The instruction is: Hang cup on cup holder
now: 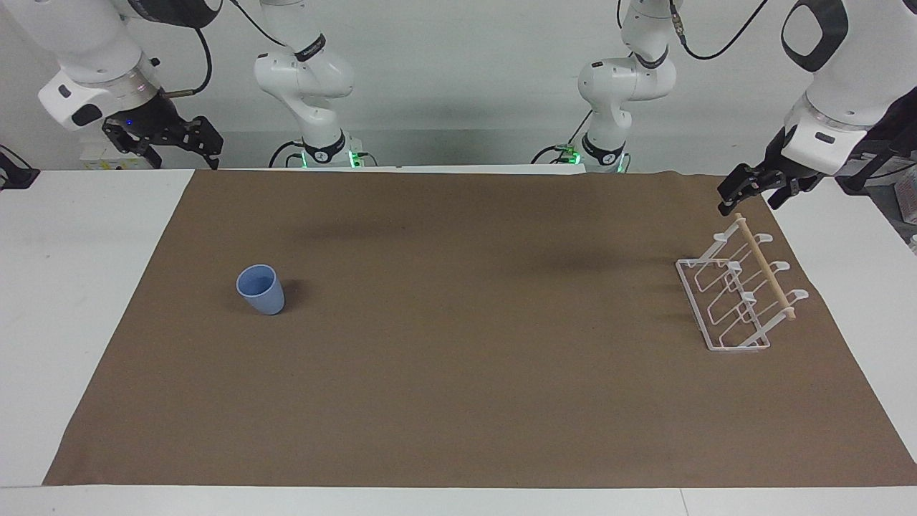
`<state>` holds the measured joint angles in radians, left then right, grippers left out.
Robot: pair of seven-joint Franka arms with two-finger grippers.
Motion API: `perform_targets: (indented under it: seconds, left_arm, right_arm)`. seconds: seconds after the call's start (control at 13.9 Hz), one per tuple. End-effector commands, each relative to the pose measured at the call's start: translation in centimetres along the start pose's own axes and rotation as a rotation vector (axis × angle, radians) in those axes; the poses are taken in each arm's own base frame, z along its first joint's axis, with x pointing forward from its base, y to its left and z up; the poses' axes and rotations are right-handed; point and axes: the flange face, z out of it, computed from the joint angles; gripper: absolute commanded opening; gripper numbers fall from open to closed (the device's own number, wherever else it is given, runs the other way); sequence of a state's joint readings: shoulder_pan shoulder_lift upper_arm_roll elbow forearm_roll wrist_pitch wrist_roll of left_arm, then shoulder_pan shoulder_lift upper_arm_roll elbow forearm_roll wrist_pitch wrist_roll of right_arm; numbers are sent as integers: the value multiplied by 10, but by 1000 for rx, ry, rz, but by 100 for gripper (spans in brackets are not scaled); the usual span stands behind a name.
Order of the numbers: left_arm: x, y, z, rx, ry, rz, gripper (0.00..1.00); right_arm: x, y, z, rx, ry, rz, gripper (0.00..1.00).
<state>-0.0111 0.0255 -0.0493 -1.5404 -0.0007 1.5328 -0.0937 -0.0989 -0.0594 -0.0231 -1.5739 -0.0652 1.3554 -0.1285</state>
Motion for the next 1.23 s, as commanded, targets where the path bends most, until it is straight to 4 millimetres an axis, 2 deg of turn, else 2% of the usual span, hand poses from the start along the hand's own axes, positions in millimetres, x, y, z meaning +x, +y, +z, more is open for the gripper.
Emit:
perform_targets:
  seconds: [0.0,0.5,0.58,0.72,0.94,1.08,1.15]
  left_arm:
    - [-5,-4,-1,11,-9,-4,100]
    - [-5,-9,0,11,-12,-13,100]
    - [-5,-9,0,11,-11,-15,100]
    - [-5,-9,-1,11,-11,-15,100]
    - [-5,-9,0,11,-12,-13,100]
    - [-5,-9,0,11,-11,-15,100]
    - [-5,-9,0,11,-11,-15,100]
  right_arm:
    - [-3,1,-2,12,16,-4,100]
    - [1,1,-5,0,55,-10,100]
    - [4,4,0,2,70,-4,100]
    - [11,5,29,-4,119,-18,100]
    - [34,8,81,-8,149,-48,100]
    - [50,26,133,8,118,-52,100]
    - [52,32,150,59,123,-31,100]
